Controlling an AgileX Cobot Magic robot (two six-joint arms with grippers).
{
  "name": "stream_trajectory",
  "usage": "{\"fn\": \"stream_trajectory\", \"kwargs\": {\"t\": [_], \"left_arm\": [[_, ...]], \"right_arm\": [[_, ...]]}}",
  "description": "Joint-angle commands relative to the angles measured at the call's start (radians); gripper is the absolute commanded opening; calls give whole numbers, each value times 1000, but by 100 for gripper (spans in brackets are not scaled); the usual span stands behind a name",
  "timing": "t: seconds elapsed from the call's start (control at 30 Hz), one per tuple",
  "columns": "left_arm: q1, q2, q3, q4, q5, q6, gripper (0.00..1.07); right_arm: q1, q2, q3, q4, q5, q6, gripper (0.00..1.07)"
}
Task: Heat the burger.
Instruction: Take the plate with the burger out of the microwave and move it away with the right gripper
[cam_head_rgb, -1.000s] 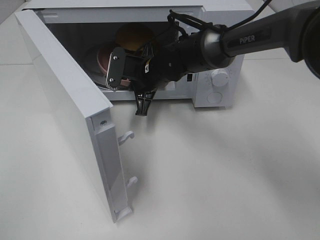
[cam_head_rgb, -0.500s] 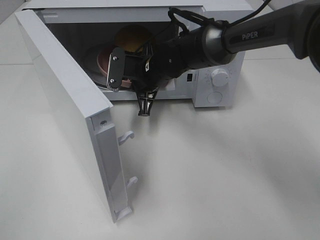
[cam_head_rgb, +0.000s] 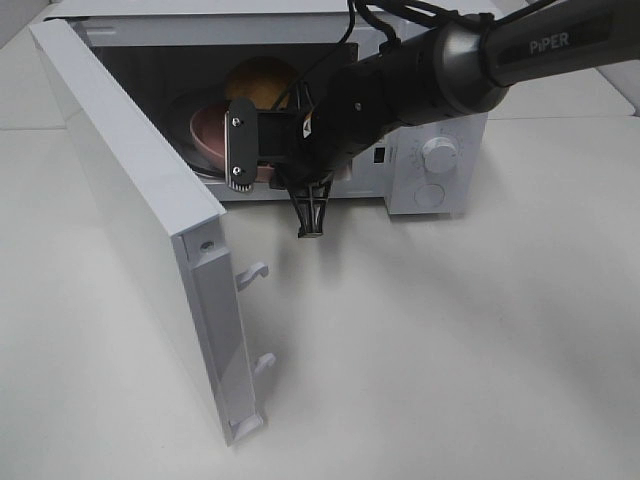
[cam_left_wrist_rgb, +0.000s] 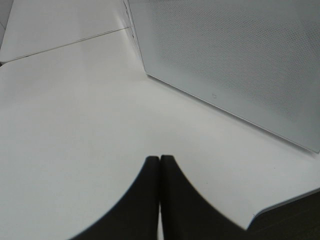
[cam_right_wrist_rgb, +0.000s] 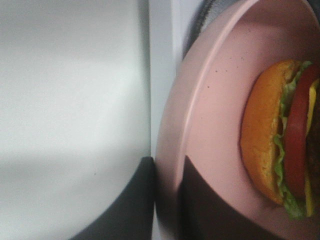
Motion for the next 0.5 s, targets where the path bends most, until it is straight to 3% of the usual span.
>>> {"fn": "stream_trajectory", "kwargs": {"t": [0.03,0.5], "left_arm": [[4,-21,3,-5,-12,-8,0],[4,-21,3,-5,-12,-8,0]], "right_arm": [[-15,-57,30,-13,-42,-25,0],[-15,-187,225,-14,-141,-93,0]]}}
